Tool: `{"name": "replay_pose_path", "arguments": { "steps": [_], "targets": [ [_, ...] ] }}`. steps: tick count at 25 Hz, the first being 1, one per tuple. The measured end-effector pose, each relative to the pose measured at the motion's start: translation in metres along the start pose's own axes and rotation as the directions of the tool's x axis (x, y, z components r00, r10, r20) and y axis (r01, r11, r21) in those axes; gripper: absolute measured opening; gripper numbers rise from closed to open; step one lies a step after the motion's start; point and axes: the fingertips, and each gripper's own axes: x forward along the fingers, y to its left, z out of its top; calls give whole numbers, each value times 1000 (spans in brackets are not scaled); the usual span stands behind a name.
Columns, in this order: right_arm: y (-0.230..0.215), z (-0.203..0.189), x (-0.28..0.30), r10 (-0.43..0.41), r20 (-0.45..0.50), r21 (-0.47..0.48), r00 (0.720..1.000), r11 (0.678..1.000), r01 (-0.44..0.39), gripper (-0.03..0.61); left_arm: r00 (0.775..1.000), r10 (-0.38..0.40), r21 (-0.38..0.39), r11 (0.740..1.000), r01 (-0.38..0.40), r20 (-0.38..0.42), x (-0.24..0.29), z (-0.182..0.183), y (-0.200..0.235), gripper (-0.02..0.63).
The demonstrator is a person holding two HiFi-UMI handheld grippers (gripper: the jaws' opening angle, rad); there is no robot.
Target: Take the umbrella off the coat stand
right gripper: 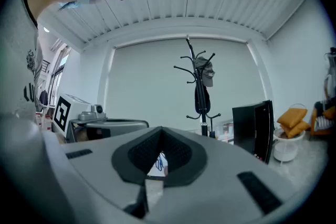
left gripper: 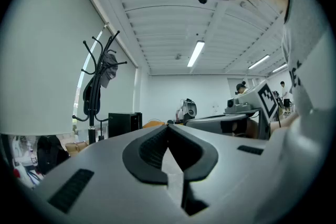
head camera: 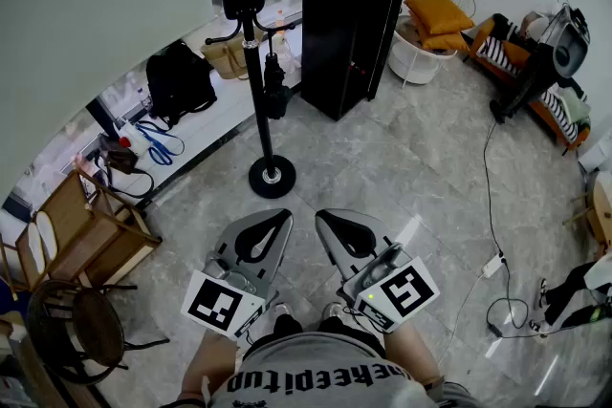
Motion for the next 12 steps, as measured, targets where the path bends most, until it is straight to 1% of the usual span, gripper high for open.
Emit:
{"name": "replay_pose_path", "arguments": {
  "steps": [12],
  "targets": [
    [0, 1, 21, -8, -7, -12, 1000, 1000, 8, 10, 1000, 14, -12, 1000, -14, 2, -3, -2, 25, 15]
  ]
}}
